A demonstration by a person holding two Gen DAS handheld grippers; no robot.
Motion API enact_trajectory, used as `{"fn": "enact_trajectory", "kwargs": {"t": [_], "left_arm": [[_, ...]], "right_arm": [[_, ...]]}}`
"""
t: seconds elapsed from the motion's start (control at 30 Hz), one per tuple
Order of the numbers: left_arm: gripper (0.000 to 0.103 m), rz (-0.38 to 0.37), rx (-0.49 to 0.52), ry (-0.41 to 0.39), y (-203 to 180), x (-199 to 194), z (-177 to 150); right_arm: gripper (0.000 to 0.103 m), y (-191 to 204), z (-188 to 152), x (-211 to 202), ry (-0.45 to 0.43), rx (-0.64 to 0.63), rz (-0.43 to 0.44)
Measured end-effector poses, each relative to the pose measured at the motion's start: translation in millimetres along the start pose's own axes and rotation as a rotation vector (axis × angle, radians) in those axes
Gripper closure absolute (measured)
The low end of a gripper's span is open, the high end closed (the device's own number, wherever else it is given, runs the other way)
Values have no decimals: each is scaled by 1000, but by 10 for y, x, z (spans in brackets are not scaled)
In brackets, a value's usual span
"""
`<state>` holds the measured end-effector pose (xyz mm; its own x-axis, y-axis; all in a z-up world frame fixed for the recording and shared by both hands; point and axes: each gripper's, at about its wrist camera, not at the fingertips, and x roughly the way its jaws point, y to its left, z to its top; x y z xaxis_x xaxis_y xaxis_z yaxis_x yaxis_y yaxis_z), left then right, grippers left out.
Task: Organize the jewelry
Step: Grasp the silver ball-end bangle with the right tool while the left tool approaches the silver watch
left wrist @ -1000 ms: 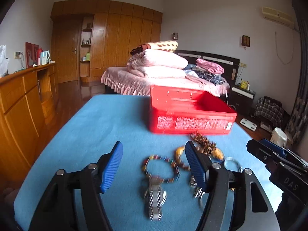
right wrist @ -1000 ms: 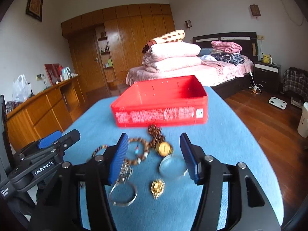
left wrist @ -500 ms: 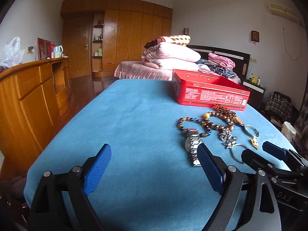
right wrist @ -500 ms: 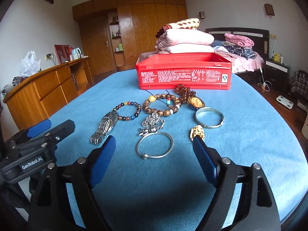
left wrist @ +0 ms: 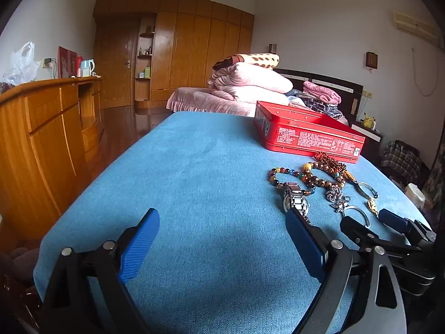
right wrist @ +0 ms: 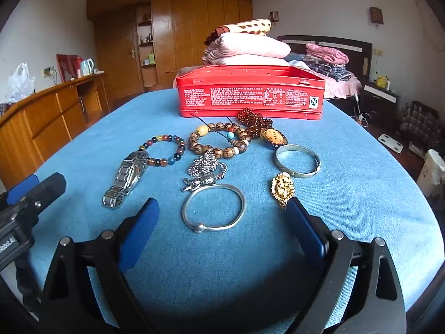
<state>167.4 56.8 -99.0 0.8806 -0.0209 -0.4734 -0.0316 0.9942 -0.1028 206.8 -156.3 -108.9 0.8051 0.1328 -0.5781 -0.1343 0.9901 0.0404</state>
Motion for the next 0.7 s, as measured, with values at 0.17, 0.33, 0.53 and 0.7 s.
{"fn": "enact_trajectory", "kwargs": {"t": [0.17, 0.33, 0.53, 0.7], "left_arm": [[13, -9, -11, 2, 0, 24, -16], [13, -24, -15, 8, -32, 32, -32], [13, -52, -3, 13, -149, 53, -5], [13, -82, 17, 26, -291, 92, 8]], "right_arm": [[25, -11, -10, 31, -14, 9, -65], [35, 50, -11, 59, -24, -6, -105], [57, 94, -42, 53, -35, -38, -51], [57, 37, -42, 23, -37, -42, -9]]}}
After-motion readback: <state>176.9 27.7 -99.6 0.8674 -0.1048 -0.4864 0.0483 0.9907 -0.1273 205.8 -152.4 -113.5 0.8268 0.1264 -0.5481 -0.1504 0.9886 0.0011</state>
